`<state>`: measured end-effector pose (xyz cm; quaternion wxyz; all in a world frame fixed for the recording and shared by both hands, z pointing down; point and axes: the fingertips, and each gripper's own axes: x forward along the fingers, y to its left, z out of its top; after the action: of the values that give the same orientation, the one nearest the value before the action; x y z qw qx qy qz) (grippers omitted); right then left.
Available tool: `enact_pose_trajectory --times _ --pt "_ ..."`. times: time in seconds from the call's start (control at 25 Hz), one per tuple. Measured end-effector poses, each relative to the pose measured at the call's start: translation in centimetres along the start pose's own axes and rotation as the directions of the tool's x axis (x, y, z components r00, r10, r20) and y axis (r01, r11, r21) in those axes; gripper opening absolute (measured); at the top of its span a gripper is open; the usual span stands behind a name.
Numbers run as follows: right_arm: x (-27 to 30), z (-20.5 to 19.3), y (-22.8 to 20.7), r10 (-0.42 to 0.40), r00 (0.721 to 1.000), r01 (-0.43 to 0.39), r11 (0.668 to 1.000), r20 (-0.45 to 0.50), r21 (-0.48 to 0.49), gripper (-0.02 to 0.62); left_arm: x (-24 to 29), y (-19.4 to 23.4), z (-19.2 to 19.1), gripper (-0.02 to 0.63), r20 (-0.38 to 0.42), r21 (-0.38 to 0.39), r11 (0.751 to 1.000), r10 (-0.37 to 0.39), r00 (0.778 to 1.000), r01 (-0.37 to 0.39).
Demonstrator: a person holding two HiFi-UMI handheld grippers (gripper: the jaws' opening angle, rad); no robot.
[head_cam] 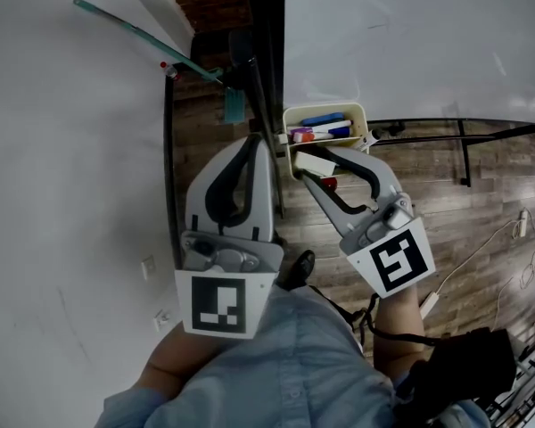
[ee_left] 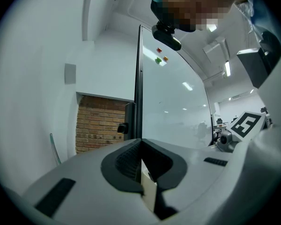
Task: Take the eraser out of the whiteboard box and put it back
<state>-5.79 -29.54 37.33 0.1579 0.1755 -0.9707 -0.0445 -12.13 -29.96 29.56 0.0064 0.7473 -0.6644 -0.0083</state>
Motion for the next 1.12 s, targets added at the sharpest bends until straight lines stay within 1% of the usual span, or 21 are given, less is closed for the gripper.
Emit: enact_pose_trajectory --times 0.16,0.32,0.48,0.56,0.6,0.64,0.72,0.76,0.8,0.88,1.12 --pt "-0.7 0.6 0.2 -0.007 1.000 0.008 1.000 0.012 -0.019 0.136 -0.7 -0.3 0.6 0.005 0.013 0.008 1.000 0.008 1.000 -0.008" --pt "-1.8 1.6 0.4 -0.030 0.999 0.031 1.000 0.039 -0.007 0.137 -1.7 -0.7 1.3 0.005 0.026 0.022 1.000 0.015 1.000 -0.016" --pt "-3.5 3.0 0.4 -0.068 0.994 0.066 0.997 0.084 0.028 0.137 -2.9 -1.3 2.3 0.005 0.053 0.035 0.999 0.027 0.998 -0.028" --pt "-4.6 3.9 0.1 -0.109 0.989 0.102 0.993 0.101 0.065 0.135 -3.7 -1.6 2.8 0.005 0.066 0.045 0.998 0.032 0.997 -0.035" --pt "-5.2 4.4 -0.1 -0.137 0.985 0.128 0.988 0.109 0.090 0.132 -4.0 -1.7 3.1 0.005 0.076 0.049 0.998 0.036 0.996 -0.040" --pt "-5.8 5.0 -0.3 -0.169 0.978 0.154 0.981 0.120 0.121 0.114 -4.4 -1.9 3.5 0.005 0.087 0.053 0.998 0.041 0.995 -0.046" --pt "-7.2 6.4 -0.6 -0.223 0.962 0.194 0.964 0.158 0.181 0.068 -5.2 -2.2 4.3 0.005 0.109 0.058 0.997 0.051 0.993 -0.057" --pt "-7.9 7.2 -0.6 -0.241 0.953 0.203 0.958 0.185 0.201 0.028 -5.6 -2.4 4.6 0.005 0.119 0.060 0.996 0.056 0.991 -0.063" --pt "-8.5 7.9 -0.4 -0.253 0.944 0.208 0.955 0.210 0.213 0.006 -6.0 -2.6 5.0 0.005 0.129 0.061 0.996 0.059 0.990 -0.068" --pt "-9.7 9.1 0.1 -0.271 0.931 0.220 0.952 0.244 0.214 0.002 -6.9 -3.3 5.8 0.005 0.148 0.064 0.995 0.062 0.987 -0.072" --pt "-12.8 11.4 1.1 -0.321 0.901 0.276 0.943 0.292 0.184 0.001 -9.0 -5.6 7.5 0.005 0.187 0.081 0.995 0.042 0.981 -0.058"
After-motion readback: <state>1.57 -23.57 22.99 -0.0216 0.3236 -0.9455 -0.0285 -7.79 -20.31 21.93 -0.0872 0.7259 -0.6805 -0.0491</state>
